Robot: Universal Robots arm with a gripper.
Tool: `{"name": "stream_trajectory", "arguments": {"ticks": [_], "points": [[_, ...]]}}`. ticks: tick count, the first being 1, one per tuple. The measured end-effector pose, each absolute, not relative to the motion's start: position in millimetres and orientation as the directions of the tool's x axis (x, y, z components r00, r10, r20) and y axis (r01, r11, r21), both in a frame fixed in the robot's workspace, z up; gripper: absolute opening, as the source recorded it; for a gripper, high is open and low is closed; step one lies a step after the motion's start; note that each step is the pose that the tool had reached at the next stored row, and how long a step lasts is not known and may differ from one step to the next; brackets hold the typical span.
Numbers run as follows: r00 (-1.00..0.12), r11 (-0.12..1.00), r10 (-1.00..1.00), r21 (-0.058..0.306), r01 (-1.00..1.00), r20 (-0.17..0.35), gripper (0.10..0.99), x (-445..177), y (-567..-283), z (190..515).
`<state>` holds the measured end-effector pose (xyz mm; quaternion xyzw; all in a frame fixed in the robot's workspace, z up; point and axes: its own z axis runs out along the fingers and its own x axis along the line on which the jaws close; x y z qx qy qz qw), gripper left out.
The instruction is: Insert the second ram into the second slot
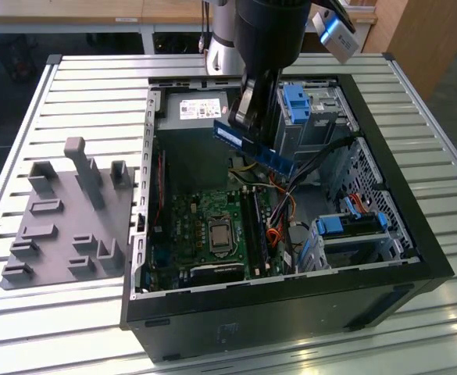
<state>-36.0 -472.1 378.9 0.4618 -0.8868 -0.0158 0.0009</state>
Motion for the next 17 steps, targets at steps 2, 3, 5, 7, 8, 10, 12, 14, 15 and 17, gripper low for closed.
{"name": "stream_trajectory", "arguments": {"ticks": [2, 3, 5, 7, 8, 10, 12, 14, 15, 17], "points": [[-0.599, 0.598, -0.801, 0.029, -0.801, -0.013, 0.137, -36.0, -472.1, 379.0], [-0.610, 0.610, -0.792, 0.029, -0.792, -0.013, 0.137, -36.0, -472.1, 378.9], [-0.631, 0.631, -0.776, 0.029, -0.776, -0.013, 0.137, -36.0, -472.1, 378.9], [-0.648, 0.647, -0.762, 0.029, -0.762, -0.013, 0.137, -36.0, -472.1, 378.9], [-0.655, 0.654, -0.756, 0.029, -0.756, -0.013, 0.137, -36.0, -472.1, 378.9], [-0.669, 0.669, -0.743, 0.029, -0.743, -0.013, 0.137, -36.0, -472.1, 378.9], [-0.684, 0.684, -0.729, 0.029, -0.729, -0.013, 0.137, -36.0, -472.1, 378.8], [-0.697, 0.697, -0.717, 0.029, -0.717, -0.013, 0.137, -36.0, -472.1, 378.8], [-0.704, 0.703, -0.710, 0.029, -0.710, -0.013, 0.137, -36.0, -472.1, 378.9], [-0.716, 0.716, -0.697, 0.029, -0.698, -0.013, 0.137, -36.0, -472.1, 378.8]]}}
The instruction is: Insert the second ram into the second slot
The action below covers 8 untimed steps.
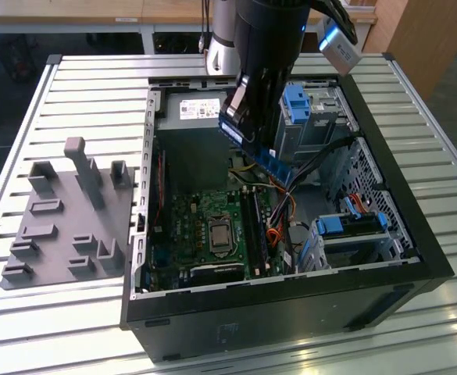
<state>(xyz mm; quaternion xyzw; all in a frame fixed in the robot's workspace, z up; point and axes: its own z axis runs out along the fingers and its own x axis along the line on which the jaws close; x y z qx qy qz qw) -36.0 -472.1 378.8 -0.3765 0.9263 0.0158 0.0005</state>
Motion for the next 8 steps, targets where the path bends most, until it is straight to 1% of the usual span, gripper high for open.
{"name": "stream_trajectory", "arguments": {"ticks": [8], "points": [[-0.762, 0.761, -0.648, 0.029, -0.648, -0.013, 0.137, -36.0, -472.1, 378.8]]}}
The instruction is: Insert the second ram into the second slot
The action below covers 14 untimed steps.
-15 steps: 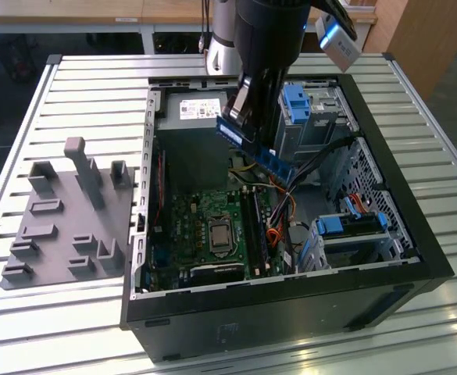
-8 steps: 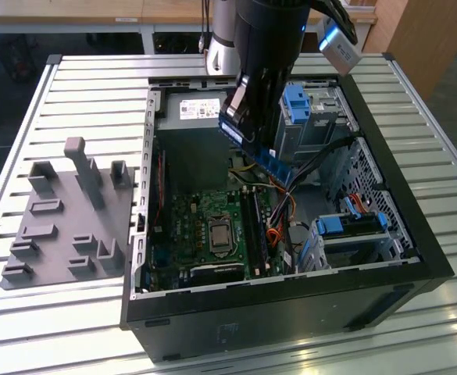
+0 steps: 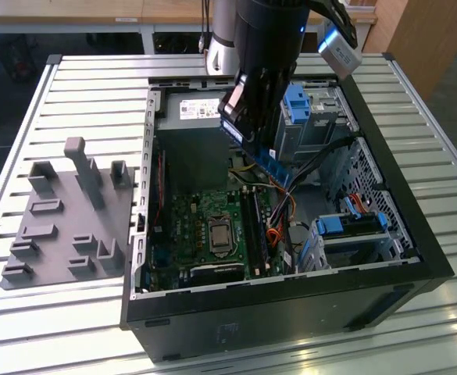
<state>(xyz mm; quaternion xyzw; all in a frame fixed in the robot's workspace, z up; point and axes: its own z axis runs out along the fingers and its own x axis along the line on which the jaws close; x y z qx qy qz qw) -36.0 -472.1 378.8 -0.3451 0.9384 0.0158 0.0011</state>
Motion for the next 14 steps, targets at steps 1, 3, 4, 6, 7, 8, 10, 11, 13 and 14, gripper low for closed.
{"name": "stream_trajectory", "arguments": {"ticks": [1, 3, 4, 6, 7, 8, 10, 11, 13, 14], "points": [[-0.767, 0.767, -0.641, 0.029, -0.641, -0.013, 0.137, -36.0, -472.1, 378.8], [-0.777, 0.776, -0.630, 0.029, -0.630, -0.013, 0.137, -36.0, -472.1, 378.8], [-0.781, 0.781, -0.624, 0.029, -0.624, -0.013, 0.137, -36.0, -472.1, 378.8], [-0.790, 0.790, -0.613, 0.029, -0.613, -0.013, 0.137, -36.0, -472.1, 378.8], [-0.795, 0.794, -0.607, 0.029, -0.607, -0.013, 0.137, -36.0, -472.1, 378.8], [-0.800, 0.799, -0.600, 0.029, -0.600, -0.013, 0.137, -36.0, -472.1, 378.8], [-0.809, 0.809, -0.587, 0.029, -0.587, -0.013, 0.137, -36.0, -472.1, 378.8], [-0.814, 0.814, -0.580, 0.029, -0.580, -0.013, 0.137, -36.0, -472.1, 378.8], [-0.824, 0.823, -0.567, 0.029, -0.567, -0.013, 0.137, -36.0, -472.1, 378.8], [-0.828, 0.828, -0.561, 0.029, -0.561, -0.013, 0.137, -36.0, -472.1, 378.8]]}}
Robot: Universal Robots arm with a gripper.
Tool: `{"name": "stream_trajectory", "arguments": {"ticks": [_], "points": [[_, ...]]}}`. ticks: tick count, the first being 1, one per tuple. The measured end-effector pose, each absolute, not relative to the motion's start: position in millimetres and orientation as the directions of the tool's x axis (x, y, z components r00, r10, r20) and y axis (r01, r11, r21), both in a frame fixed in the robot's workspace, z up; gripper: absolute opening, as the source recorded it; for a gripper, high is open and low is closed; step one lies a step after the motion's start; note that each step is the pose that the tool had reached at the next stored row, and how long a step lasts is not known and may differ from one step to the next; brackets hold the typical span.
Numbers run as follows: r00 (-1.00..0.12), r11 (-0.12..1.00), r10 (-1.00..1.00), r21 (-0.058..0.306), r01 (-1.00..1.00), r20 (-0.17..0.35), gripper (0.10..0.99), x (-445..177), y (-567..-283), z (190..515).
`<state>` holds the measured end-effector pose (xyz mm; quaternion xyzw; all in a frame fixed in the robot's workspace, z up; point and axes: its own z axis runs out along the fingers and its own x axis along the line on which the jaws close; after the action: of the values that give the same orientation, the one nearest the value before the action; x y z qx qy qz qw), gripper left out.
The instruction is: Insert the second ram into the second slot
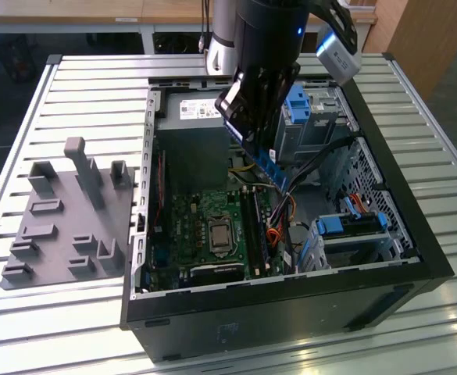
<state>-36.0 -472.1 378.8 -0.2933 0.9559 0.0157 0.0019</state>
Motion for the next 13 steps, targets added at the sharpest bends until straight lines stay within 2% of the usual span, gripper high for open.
{"name": "stream_trajectory", "arguments": {"ticks": [13], "points": [[-0.879, 0.879, -0.477, 0.029, -0.477, -0.013, 0.137, -36.0, -472.1, 378.8]]}}
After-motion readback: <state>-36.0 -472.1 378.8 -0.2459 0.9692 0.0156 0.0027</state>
